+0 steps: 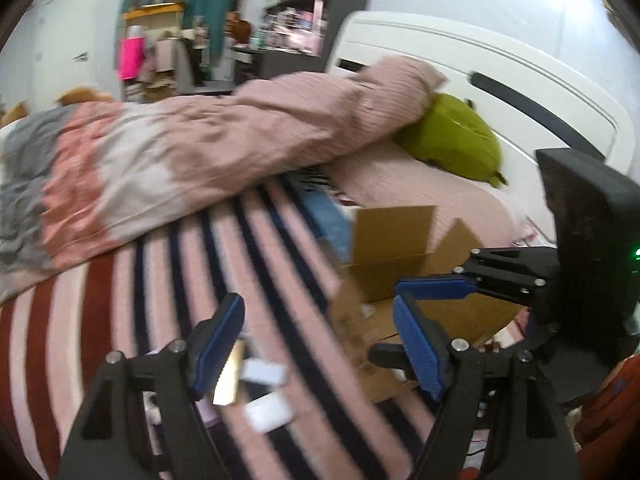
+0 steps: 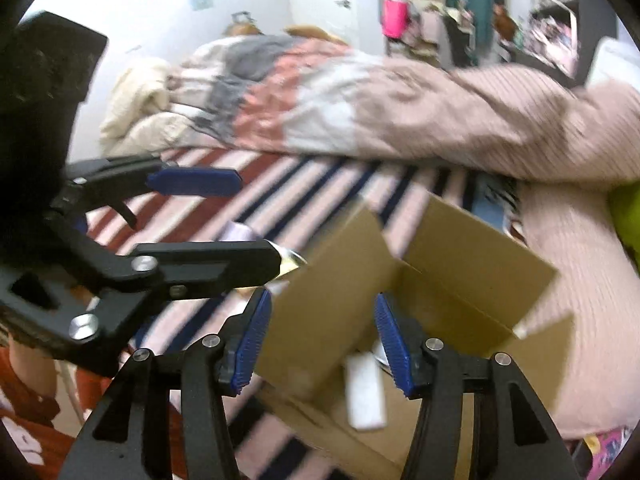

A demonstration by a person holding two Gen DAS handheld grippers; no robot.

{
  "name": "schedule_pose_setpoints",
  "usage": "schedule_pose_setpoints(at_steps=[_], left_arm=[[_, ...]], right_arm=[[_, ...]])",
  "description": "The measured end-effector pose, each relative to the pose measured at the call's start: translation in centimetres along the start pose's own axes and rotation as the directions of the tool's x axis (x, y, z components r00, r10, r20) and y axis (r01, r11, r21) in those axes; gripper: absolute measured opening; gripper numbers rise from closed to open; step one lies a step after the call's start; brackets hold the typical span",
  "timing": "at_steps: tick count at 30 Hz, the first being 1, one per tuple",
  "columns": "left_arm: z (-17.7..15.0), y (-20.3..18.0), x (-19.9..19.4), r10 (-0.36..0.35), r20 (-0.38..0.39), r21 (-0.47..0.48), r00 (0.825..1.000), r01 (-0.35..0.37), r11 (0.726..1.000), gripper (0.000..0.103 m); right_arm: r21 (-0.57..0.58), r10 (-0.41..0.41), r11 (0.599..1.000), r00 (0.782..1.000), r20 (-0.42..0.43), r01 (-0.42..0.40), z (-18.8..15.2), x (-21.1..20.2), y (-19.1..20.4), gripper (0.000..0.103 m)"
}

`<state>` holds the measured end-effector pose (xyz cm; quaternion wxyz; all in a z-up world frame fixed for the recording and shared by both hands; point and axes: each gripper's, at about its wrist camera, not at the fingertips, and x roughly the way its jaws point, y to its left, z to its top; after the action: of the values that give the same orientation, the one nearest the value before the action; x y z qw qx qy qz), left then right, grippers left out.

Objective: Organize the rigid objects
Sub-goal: 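Move the open right gripper back over the remaining items, then grasp the white earbuds case with the right gripper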

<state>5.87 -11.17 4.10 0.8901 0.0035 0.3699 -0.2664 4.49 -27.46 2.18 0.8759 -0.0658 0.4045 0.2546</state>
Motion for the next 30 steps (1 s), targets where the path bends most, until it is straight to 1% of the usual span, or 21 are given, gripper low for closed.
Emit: schedule_pose_setpoints(at_steps=[2, 5, 7, 9, 11, 12, 13, 14, 15, 16, 17, 20, 22, 25, 27, 28, 30], left_arm=[[-1.1, 2.4, -1.4, 0.045, 0.009, -0.036, 0.999, -0.045, 0.998, 0.074], [-3.1, 6.1, -3.0, 0.115, 0.010, -0.092, 0.993, -0.114, 0.989, 0.074], [-4.7, 8.4, -3.7, 0.166, 0.004, -0.124, 0.986, -0.164, 0.979, 0.075], [-6.3, 10.1, -3.9, 0.196, -0.009, -0.146, 0.981, -0.195, 0.970, 0.075], [-8.0, 11.8, -3.7, 0.211, -0.030, -0.177, 0.977, -0.213, 0.961, 0.075], [-8.6, 12.3, -3.5, 0.213, -0.038, -0.189, 0.976, -0.217, 0.958, 0.075], [-9.4, 13.0, -3.3, 0.213, -0.047, -0.203, 0.976, -0.218, 0.955, 0.075], [-10.0, 13.4, -3.1, 0.212, -0.053, -0.210, 0.976, -0.218, 0.953, 0.075], [-10.8, 13.9, -2.7, 0.208, -0.067, -0.221, 0.976, -0.218, 0.951, 0.075], [-11.2, 14.3, -2.3, 0.206, -0.077, -0.229, 0.976, -0.218, 0.949, 0.075], [-11.7, 14.4, -2.0, 0.204, -0.086, -0.234, 0.975, -0.219, 0.947, 0.075], [-12.7, 15.1, -0.9, 0.200, -0.117, -0.249, 0.973, -0.224, 0.942, 0.075], [-13.2, 15.4, -0.3, 0.194, -0.130, -0.256, 0.972, -0.222, 0.941, 0.075], [-13.7, 15.5, 0.1, 0.193, -0.140, -0.258, 0.971, -0.224, 0.940, 0.075], [-13.8, 15.7, 0.2, 0.193, -0.145, -0.261, 0.971, -0.225, 0.939, 0.075], [-13.8, 15.7, 0.2, 0.192, -0.145, -0.261, 0.971, -0.225, 0.939, 0.075], [-13.8, 15.7, 0.2, 0.194, -0.147, -0.262, 0.970, -0.228, 0.938, 0.075]], right_arm=[[-0.041, 0.053, 0.998, 0.998, 0.020, -0.053, 1.0, 0.7, 2.7, 0.050], [-0.089, 0.118, 0.989, 0.993, 0.024, -0.116, 2.0, 2.4, 6.2, 0.050], [-0.118, 0.164, 0.980, 0.986, 0.007, -0.163, 2.4, 4.0, 8.5, 0.050], [-0.132, 0.196, 0.971, 0.980, -0.025, -0.198, 2.4, 6.1, 10.6, 0.050], [-0.112, 0.217, 0.968, 0.974, -0.062, -0.223, 2.0, 8.1, 11.9, 0.050], [-0.091, 0.231, 0.967, 0.970, -0.080, -0.238, 1.6, 9.1, 12.3, 0.053], [-0.065, 0.243, 0.966, 0.964, -0.103, -0.251, 0.9, 10.3, 12.7, 0.059], [-0.043, 0.240, 0.968, 0.964, -0.115, -0.247, 0.4, 11.1, 12.8, 0.063], [-0.023, 0.228, 0.972, 0.966, -0.123, -0.232, -0.2, 11.9, 12.9, 0.066], [-0.006, 0.201, 0.979, 0.971, -0.128, -0.204, -0.9, 12.8, 12.8, 0.066], [0.014, 0.156, 0.988, 0.979, -0.132, -0.155, -1.7, 13.8, 12.5, 0.066], [0.094, 0.036, 0.995, 0.990, -0.135, -0.023, -3.5, 15.8, 11.3, 0.066], [0.138, -0.040, 0.989, 0.990, -0.138, 0.060, -4.7, 16.7, 10.5, 0.067], [0.214, -0.120, 0.966, 0.984, -0.131, 0.146, -5.9, 17.5, 9.4, 0.067], [0.245, -0.141, 0.955, 0.982, -0.126, 0.169, -6.2, 17.7, 8.9, 0.067], [0.261, -0.166, 0.945, 0.978, -0.130, 0.195, -6.5, 17.8, 8.8, 0.067], [0.268, -0.180, 0.940, 0.975, -0.131, 0.209, -6.9, 18.0, 8.7, 0.067]])
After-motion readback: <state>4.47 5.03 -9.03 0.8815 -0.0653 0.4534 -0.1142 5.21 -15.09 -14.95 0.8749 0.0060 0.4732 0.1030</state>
